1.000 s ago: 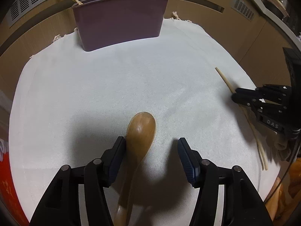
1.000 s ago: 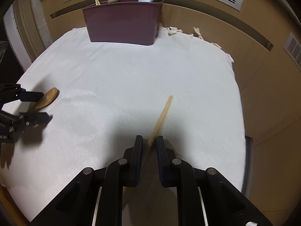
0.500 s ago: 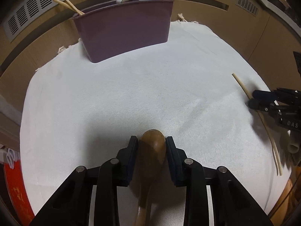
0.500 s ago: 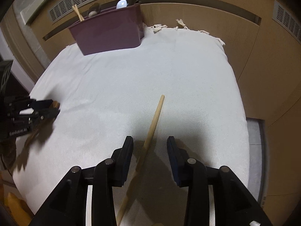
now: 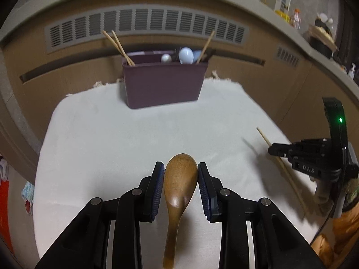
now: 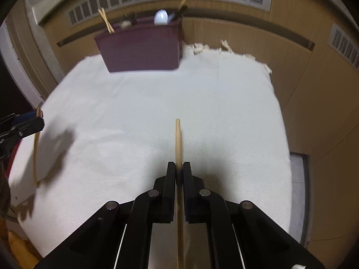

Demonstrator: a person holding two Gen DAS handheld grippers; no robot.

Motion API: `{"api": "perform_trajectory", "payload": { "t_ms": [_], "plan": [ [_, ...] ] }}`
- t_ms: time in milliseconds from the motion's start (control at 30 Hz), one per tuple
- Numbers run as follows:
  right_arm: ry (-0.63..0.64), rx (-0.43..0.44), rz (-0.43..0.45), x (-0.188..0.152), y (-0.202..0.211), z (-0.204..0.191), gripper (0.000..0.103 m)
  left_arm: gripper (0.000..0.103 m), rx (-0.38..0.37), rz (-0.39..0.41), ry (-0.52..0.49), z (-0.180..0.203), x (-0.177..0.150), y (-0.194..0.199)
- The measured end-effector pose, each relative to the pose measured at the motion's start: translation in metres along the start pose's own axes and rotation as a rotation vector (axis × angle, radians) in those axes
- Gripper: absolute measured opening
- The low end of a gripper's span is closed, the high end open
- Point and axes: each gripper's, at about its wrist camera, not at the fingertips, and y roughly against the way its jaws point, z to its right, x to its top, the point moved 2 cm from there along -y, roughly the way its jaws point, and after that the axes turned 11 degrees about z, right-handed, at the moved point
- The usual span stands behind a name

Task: Organize utensils
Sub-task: 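Grasp the last wooden chopstick with the right gripper while the left gripper holds the wooden spoon, then lift and carry the wooden spoon and chopstick over the purple holder, then open both grippers to drop the wooden spoon and chopstick into the holder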

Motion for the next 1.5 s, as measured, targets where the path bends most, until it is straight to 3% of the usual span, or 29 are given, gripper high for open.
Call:
{"api": "perform_trajectory", "payload": {
  "t_ms": [200, 367, 567, 667, 767, 967, 1200, 1433, 1500],
  "plan": [
    [-0.017, 0.054, 0.159, 0.024, 0.059, -0.010, 0.006, 0.031, -0.026, 0.132, 0.008, 0.012, 0.034, 0.040],
    [-0.022, 0.090, 0.363, 0.074, 0.109, -0.018, 0.006, 0.031, -0.040, 0.297, -0.018, 0.024, 0.087, 0.068],
    [0.035, 0.088, 0.646, 0.176, 0.161, -0.033, 0.006, 0.031, -0.030, 0.524, -0.046, 0.028, 0.179, 0.089],
    [0.044, 0.061, 0.741, 0.219, 0.168, -0.038, 0.006, 0.031, -0.029, 0.597, -0.024, 0.019, 0.216, 0.086],
    [0.038, 0.049, 0.778, 0.254, 0.155, -0.038, 0.006, 0.031, -0.020, 0.637, -0.001, 0.007, 0.244, 0.067],
    [0.041, 0.018, 0.744, 0.278, 0.085, -0.040, 0.006, 0.031, 0.003, 0.597, 0.036, -0.022, 0.256, -0.003],
    [0.020, 0.011, 0.583, 0.259, -0.009, -0.035, 0.006, 0.031, 0.025, 0.420, 0.123, -0.057, 0.214, -0.100],
    [-0.048, 0.047, 0.388, 0.231, -0.082, -0.030, 0.006, 0.031, 0.050, 0.282, 0.196, -0.079, 0.173, -0.149],
    [-0.051, 0.038, 0.372, 0.226, -0.090, -0.028, 0.006, 0.031, 0.058, 0.256, 0.207, -0.083, 0.165, -0.156]
  ]
}}
